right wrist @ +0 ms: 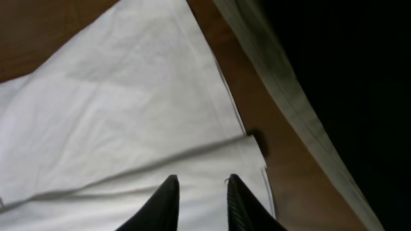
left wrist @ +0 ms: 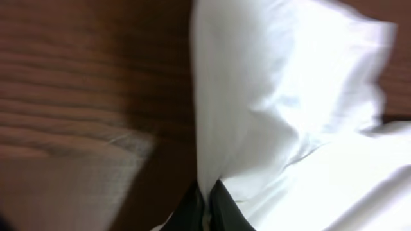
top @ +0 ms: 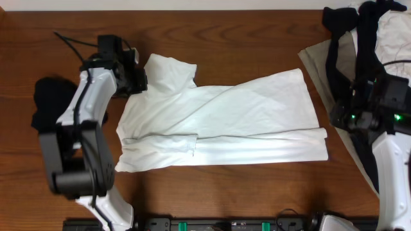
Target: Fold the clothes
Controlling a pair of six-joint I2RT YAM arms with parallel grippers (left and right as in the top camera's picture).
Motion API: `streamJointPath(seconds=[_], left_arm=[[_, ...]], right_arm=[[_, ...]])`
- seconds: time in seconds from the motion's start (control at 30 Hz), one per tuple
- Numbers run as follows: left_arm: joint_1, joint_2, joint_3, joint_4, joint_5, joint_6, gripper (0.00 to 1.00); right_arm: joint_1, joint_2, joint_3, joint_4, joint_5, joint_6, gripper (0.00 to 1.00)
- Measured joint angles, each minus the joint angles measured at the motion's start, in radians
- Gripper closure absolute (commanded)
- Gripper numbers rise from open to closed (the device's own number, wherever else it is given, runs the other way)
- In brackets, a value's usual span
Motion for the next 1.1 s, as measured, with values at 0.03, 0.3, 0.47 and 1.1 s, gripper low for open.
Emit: streamJointPath(seconds=[0.03, 0.3, 0.47, 1.1], left_arm=[[0.000, -0.026, 0.000, -0.011, 0.003, 0.000, 0.94], [0.000, -0.053, 0.005, -0.077, 0.017, -0.008, 0.94], [0.000, -0.053, 0.005, -0.095, 0.017, -0.016, 0.94], [0.000, -0.053, 0.005, -0.126, 0.017, -0.022, 0.94]], right_arm=[[0.004, 0.019, 0.000, 0.029, -0.007, 0.001, 0.68], [0.113, 0.223, 0.001, 0.349, -0.035, -0.019, 0.57], [0.149, 0.373, 0.003, 0.553, -0.028, -0.027, 0.48], [0.150, 0.713, 0.003, 1.038, -0.036, -0.031, 0.41]])
